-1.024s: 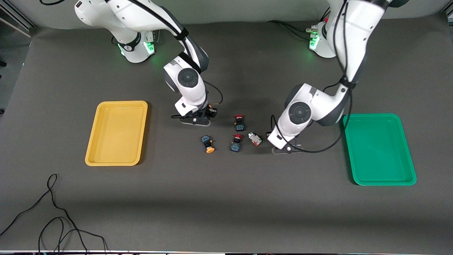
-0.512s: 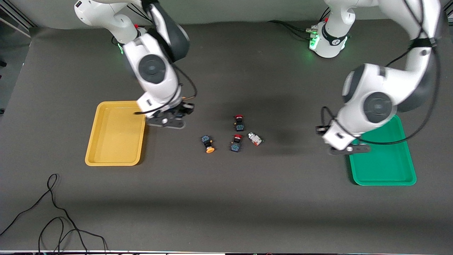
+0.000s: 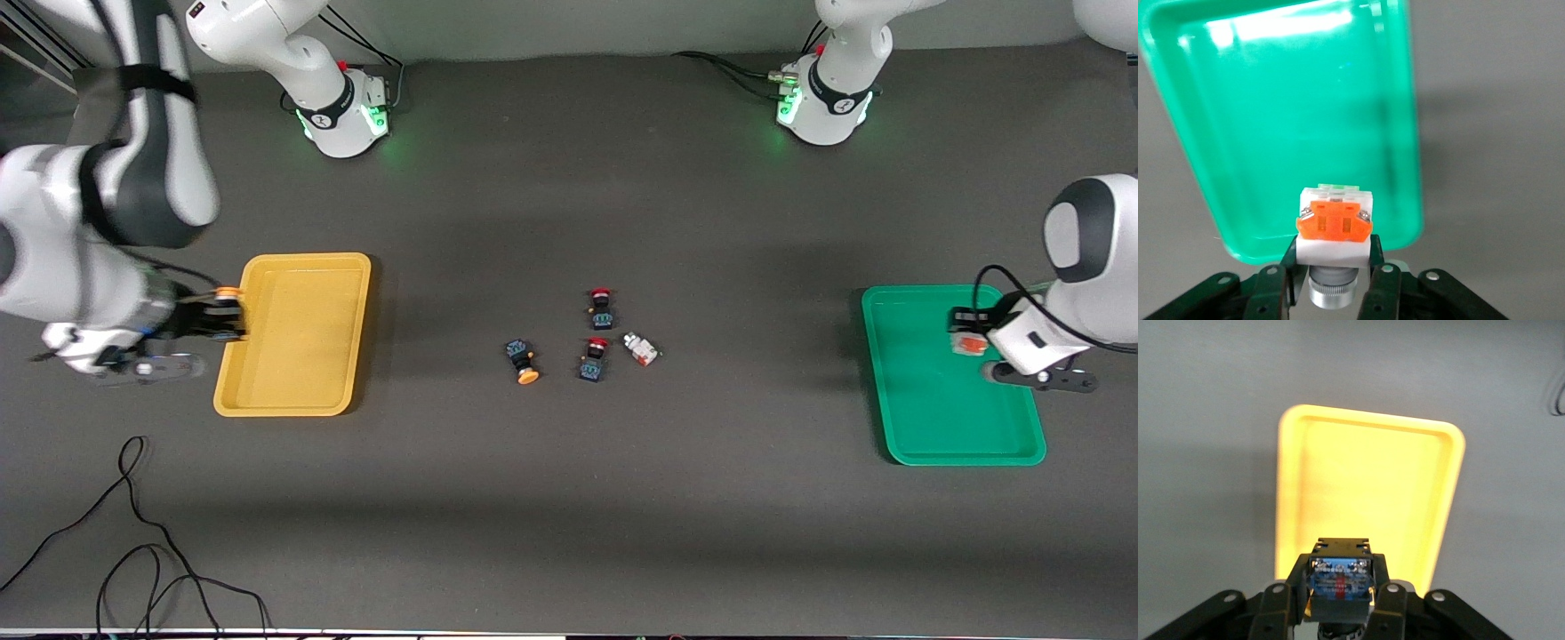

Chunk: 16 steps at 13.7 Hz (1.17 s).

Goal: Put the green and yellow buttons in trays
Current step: 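Carry the yellow button to the yellow tray while the left gripper carries white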

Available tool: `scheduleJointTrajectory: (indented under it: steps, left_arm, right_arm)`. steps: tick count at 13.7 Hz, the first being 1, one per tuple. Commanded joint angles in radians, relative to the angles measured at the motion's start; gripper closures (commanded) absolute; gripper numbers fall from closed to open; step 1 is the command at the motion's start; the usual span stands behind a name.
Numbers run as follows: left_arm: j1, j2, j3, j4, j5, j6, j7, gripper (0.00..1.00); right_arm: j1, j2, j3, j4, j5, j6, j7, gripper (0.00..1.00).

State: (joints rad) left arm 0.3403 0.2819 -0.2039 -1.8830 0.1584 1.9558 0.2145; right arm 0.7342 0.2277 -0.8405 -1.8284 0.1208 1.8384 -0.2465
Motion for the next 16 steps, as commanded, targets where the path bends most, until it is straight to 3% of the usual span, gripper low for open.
scheduleJointTrajectory:
  steps: [1, 3, 4, 6, 8, 9, 10, 11, 12, 13, 14, 16]
  left_arm:
    - [0.064, 0.064, -0.015, -0.033, 0.123, 0.128, 0.023, 1.00]
    - [0.101, 0.120, -0.015, -0.045, 0.145, 0.210, 0.028, 1.00]
    - [0.120, 0.146, -0.015, -0.047, 0.145, 0.244, 0.035, 1.00]
    - [0.140, 0.186, -0.015, -0.065, 0.145, 0.319, 0.043, 1.00]
    - [0.158, 0.224, -0.015, -0.064, 0.147, 0.351, 0.043, 1.00]
    - [0.160, 0.229, -0.014, -0.061, 0.147, 0.351, 0.043, 0.88]
    - [0.160, 0.229, -0.015, -0.062, 0.147, 0.351, 0.043, 0.37]
    - [0.160, 0.227, -0.015, -0.061, 0.147, 0.344, 0.043, 0.01]
    - [0.160, 0.226, -0.015, -0.058, 0.147, 0.338, 0.043, 0.00]
    - [0.160, 0.220, -0.015, -0.058, 0.147, 0.333, 0.043, 0.00]
    - [0.160, 0.203, -0.015, -0.056, 0.147, 0.318, 0.043, 0.00]
    - [0.148, 0.131, -0.028, -0.027, 0.133, 0.186, 0.039, 0.00]
  right_arm:
    - [-0.011, -0.010, -0.054, -0.171, 0.025, 0.202, -0.106, 0.74]
    - [-0.055, 0.042, -0.054, -0.279, 0.122, 0.397, -0.239, 0.74]
    - [-0.070, 0.114, -0.054, -0.288, 0.232, 0.441, -0.317, 0.74]
    - [-0.072, 0.269, -0.048, -0.275, 0.481, 0.450, -0.468, 0.74]
    - [-0.075, 0.361, -0.045, -0.272, 0.636, 0.463, -0.597, 0.74]
    - [-0.075, 0.387, -0.045, -0.272, 0.675, 0.476, -0.632, 0.74]
    - [-0.075, 0.397, -0.045, -0.270, 0.683, 0.478, -0.636, 0.74]
    - [-0.075, 0.395, -0.045, -0.270, 0.683, 0.478, -0.636, 0.74]
    - [-0.075, 0.395, -0.045, -0.269, 0.683, 0.473, -0.633, 0.56]
    - [-0.073, 0.386, -0.045, -0.266, 0.683, 0.470, -0.611, 0.22]
    - [-0.072, 0.377, -0.046, -0.264, 0.683, 0.467, -0.606, 0.00]
    - [-0.059, 0.355, -0.061, -0.235, 0.668, 0.389, -0.590, 0.00]
